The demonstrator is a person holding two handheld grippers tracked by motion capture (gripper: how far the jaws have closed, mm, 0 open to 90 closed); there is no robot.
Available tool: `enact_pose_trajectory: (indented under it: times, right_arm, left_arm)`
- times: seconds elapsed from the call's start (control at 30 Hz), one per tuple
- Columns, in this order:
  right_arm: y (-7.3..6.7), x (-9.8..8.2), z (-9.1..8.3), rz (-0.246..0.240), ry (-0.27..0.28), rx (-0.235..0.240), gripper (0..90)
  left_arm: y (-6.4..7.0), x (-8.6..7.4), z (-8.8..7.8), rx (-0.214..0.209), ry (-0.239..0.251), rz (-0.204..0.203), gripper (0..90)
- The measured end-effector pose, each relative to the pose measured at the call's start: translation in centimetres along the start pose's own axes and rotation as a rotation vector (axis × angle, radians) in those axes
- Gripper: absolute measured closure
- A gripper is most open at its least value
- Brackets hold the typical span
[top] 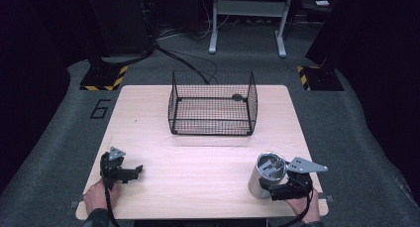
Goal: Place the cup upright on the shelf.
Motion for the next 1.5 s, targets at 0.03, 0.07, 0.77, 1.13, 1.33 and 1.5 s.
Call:
enact_pose_trajectory:
  times: [0.03,0.07,0.77,1.13,1.33,1.5]
  right_arm:
    - [-0.1,0.1,0.0,0.008,-0.002,-0.001,0.0]
    - [-0.1,0.2,0.2,0.007,0.008,-0.004,0.0]
    - [-0.4,0.8,0.8,0.010,0.061,-0.088,3.0]
    - [-0.1,1.5,0.5,0.012,0.076,-0.110,3.4]
    - [0.2,2.5,0.3,0.003,0.086,-0.122,3.5]
    - [0.3,3.0,0.3,0.002,0.086,-0.122,3.5]
  left_arm:
    - [0.0,0.0,0.0,0.000,0.000,0.000,0.0]
    - [0.0,0.0,0.0,0.000,0.000,-0.001,0.0]
    - [0.0,0.0,0.0,-0.004,-0.001,0.000,0.0]
    - [0.0,0.1,0.1,0.005,0.017,0.000,0.0]
    - [0.0,0.1,0.1,0.005,0.017,-0.001,0.0]
    - [0.0,0.1,0.1,0.005,0.018,-0.002,0.0]
Point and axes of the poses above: each handheld gripper's, and its own axes: z roughly forward along the jaws, x roughly out of its top, y roughly to its right, the point moved 7 cm from there along z, roughly forward along the jaws, and after that the axes turned 10 degrees about -x, right-handed, at the moved point
